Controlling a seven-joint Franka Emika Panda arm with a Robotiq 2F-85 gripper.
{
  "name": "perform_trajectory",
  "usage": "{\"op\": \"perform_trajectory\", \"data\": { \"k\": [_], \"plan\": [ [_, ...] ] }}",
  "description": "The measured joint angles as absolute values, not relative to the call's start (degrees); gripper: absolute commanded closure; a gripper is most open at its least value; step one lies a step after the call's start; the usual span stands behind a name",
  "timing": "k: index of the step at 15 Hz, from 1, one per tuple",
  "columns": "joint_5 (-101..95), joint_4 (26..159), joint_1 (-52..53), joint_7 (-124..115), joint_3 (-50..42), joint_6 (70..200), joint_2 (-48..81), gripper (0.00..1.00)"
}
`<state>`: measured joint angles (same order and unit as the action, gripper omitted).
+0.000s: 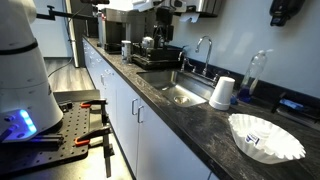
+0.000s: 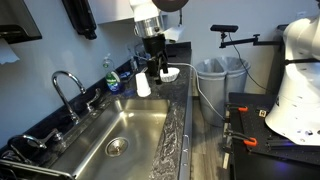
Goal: Remove the bottle from the paper plate and put it on the counter
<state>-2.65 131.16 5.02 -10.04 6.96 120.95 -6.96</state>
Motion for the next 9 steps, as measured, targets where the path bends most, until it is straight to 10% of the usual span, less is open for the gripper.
{"op": "perform_trajectory", "data": {
  "k": [9],
  "plan": [
    [-2.67,131.16,0.47,-19.66,1.63,124.03,-2.82,0.00]
  ]
}}
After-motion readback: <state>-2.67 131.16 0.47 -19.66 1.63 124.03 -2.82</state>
